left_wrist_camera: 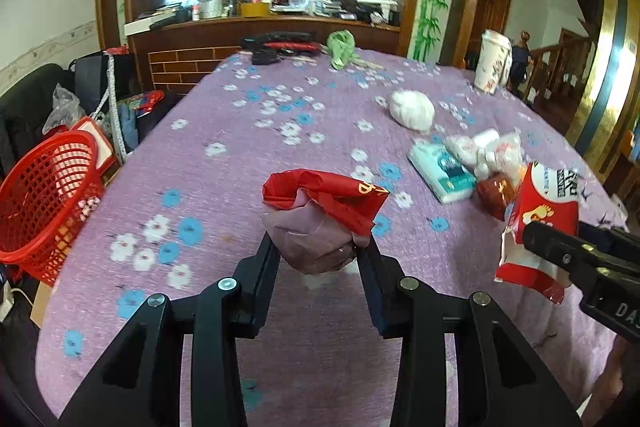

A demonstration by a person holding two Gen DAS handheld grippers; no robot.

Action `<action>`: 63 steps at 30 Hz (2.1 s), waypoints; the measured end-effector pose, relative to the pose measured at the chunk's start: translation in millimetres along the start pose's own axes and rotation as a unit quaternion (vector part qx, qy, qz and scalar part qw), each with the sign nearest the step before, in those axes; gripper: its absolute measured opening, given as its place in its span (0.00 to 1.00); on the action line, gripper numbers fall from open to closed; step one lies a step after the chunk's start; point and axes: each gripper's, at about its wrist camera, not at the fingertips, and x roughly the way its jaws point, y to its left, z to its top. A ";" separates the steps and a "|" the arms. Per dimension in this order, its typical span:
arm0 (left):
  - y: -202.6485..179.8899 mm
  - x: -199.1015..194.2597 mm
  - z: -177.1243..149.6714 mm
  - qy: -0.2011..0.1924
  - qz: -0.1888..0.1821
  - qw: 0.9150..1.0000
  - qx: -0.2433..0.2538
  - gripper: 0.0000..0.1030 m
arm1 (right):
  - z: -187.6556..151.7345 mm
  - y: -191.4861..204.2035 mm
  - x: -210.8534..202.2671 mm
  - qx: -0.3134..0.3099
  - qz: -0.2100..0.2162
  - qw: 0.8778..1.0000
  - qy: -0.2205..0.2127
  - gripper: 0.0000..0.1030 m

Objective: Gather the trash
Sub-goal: 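Carry the red cup and pink bag to the red basket with both grippers, then open both grippers over the red basket, dropping cup and bag, then move both tools back over the table toward the remaining trash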

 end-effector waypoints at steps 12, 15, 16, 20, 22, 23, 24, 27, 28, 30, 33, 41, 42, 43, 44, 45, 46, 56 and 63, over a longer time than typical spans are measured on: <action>103.9 -57.9 28.3 -0.053 0.056 0.994 -0.073 0.37 | 43.4 90.2 13.7 -0.071 0.094 0.993 0.029 0.51; 140.7 -65.3 30.1 -0.058 0.076 0.991 -0.098 0.37 | 56.3 130.3 17.5 -0.103 0.118 0.987 0.028 0.51; 149.6 -66.5 30.2 -0.058 0.082 0.990 -0.103 0.37 | 60.5 143.0 19.3 -0.112 0.127 0.985 0.028 0.51; 199.8 -70.7 27.2 -0.058 0.110 0.983 -0.134 0.37 | 75.6 192.0 27.7 -0.143 0.156 0.977 0.031 0.51; 221.1 -69.8 24.7 -0.054 0.121 0.980 -0.149 0.37 | 83.8 221.3 34.3 -0.158 0.173 0.971 0.035 0.52; 231.2 -68.4 23.3 -0.051 0.124 0.979 -0.155 0.37 | 86.6 233.0 37.1 -0.166 0.180 0.969 0.036 0.52; 238.5 -67.4 22.2 -0.050 0.127 0.978 -0.159 0.37 | 89.4 247.2 40.8 -0.175 0.185 0.966 0.035 0.52; 263.5 -61.7 17.7 -0.040 0.140 0.974 -0.171 0.37 | 94.6 281.7 54.8 -0.195 0.195 0.960 0.041 0.53; 269.8 -59.7 15.7 -0.038 0.140 0.974 -0.176 0.37 | 96.9 295.2 62.4 -0.199 0.201 0.958 0.046 0.53; 283.2 -53.0 13.2 -0.029 0.145 0.972 -0.184 0.37 | 99.0 312.2 75.0 -0.207 0.204 0.956 0.052 0.53; 292.9 -45.4 11.9 -0.022 0.149 0.971 -0.187 0.37 | 101.9 336.4 97.2 -0.214 0.204 0.953 0.060 0.56; 309.3 -32.3 9.9 -0.016 0.147 0.969 -0.199 0.50 | 109.4 363.5 126.5 -0.204 0.215 0.952 0.074 0.67; 309.2 -31.8 10.1 -0.016 0.150 0.969 -0.197 0.58 | 110.8 360.6 125.9 -0.198 0.220 0.952 0.073 0.69; 307.9 -31.8 10.3 -0.018 0.154 0.969 -0.194 0.59 | 111.2 357.6 123.6 -0.195 0.221 0.953 0.071 0.69; 306.9 -31.6 11.0 -0.019 0.158 0.969 -0.190 0.59 | 112.0 352.5 120.4 -0.190 0.220 0.955 0.065 0.69; 305.3 -31.1 11.7 -0.018 0.162 0.969 -0.187 0.59 | 112.3 345.8 117.0 -0.186 0.221 0.955 0.060 0.69; 303.7 -31.3 12.1 -0.017 0.163 0.969 -0.187 0.59 | 112.0 337.8 113.6 -0.180 0.222 0.956 0.058 0.70; 239.9 -57.7 32.3 -0.061 0.133 0.976 -0.163 0.65 | 89.5 236.0 63.1 -0.122 0.201 0.971 0.049 0.70; 159.8 -52.0 40.6 -0.044 0.073 0.990 -0.110 0.68 | 68.5 119.7 22.5 -0.033 0.157 0.987 0.034 0.70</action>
